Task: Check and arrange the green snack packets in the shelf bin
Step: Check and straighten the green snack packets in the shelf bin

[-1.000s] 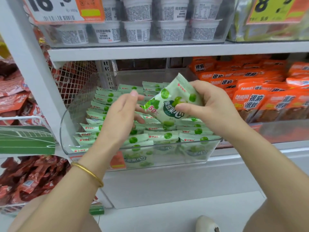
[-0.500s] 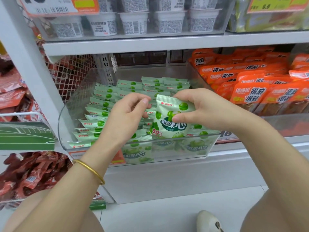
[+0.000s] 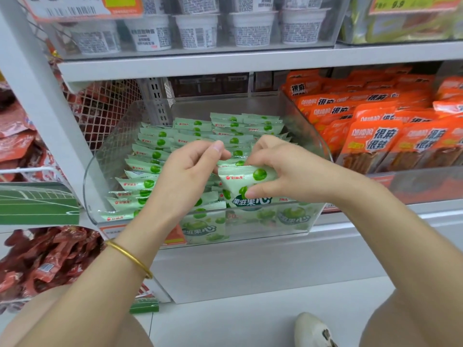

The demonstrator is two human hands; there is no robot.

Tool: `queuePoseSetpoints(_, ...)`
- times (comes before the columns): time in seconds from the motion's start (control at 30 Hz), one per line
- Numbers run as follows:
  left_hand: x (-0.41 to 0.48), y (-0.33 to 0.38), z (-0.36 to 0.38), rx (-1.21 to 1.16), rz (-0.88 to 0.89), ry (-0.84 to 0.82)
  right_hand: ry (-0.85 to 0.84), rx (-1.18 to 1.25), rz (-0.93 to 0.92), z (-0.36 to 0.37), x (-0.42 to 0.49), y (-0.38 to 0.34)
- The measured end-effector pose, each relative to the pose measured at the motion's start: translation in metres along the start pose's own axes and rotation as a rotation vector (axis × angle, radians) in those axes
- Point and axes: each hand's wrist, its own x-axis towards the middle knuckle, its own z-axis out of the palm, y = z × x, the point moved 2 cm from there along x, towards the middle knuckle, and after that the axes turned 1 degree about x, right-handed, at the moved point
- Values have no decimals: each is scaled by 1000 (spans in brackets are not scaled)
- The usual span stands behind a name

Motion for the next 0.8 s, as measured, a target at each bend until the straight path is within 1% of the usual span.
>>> queuePoseSetpoints(0.07, 1, -1, 2, 32, 17, -22, 72, 23, 16, -8, -4, 2)
queuePoseSetpoints(0.17, 1, -2, 5, 68, 48, -74, 138, -45, 9, -6, -5, 2)
queuePoseSetpoints(0.3, 0, -5, 8, 233, 59, -126, 48, -165, -6, 15, 1, -3)
queuePoseSetpoints(0.43, -1, -4, 7, 314, 71, -101, 89, -102, 4, 0, -5, -1)
queuePoseSetpoints(0.5, -1, -4, 6, 339, 75, -106, 87, -116, -11, -1, -7, 2)
queuePoseSetpoints(0.67, 0, -8, 5, 410, 74, -136, -45, -205, -14, 11, -1, 6)
queuePoseSetpoints(0.73, 0, -9, 3, 414, 77, -138, -61, -161, -14, 7, -1, 5)
queuePoseSetpoints(0.8, 1, -10, 1, 423, 90, -124, 22, 14, 27, -4, -1, 4)
